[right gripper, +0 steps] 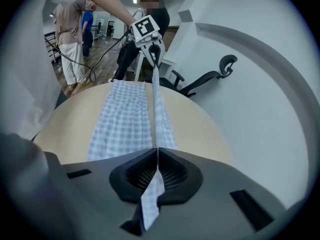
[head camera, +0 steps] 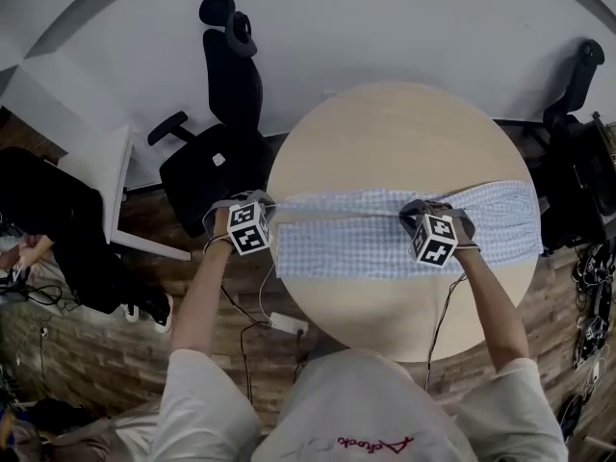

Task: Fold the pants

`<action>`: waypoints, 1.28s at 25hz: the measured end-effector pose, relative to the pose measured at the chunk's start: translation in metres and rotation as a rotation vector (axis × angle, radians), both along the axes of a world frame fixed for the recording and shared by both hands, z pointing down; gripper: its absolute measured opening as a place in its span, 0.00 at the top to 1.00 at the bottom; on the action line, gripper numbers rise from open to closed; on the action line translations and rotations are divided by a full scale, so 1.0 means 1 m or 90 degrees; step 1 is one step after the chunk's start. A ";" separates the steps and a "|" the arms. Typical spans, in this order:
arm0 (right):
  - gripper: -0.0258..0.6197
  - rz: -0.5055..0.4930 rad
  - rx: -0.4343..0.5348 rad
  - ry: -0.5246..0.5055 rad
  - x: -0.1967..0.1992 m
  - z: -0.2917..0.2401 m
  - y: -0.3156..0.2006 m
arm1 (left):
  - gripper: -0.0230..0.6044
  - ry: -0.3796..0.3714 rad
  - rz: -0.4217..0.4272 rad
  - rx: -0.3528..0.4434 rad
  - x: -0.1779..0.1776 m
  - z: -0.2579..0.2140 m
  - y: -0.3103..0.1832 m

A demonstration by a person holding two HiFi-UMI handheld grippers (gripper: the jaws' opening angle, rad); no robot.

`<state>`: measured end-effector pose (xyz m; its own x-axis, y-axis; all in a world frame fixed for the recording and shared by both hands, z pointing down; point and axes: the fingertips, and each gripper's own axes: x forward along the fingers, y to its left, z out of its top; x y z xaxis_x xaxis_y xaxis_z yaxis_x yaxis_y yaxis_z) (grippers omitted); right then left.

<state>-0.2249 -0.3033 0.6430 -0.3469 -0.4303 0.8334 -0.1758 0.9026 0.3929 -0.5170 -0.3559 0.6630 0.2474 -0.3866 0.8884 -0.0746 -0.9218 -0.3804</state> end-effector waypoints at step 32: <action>0.90 -0.102 -0.013 0.155 -0.013 0.117 0.162 | 0.89 -0.006 -0.083 -0.101 -0.028 0.119 0.205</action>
<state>-0.2375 -0.1410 0.7597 -0.1972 -0.3691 0.9082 0.0667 0.9192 0.3880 -0.5453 -0.1508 0.7824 0.1952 -0.2699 0.9429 -0.1942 -0.9530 -0.2326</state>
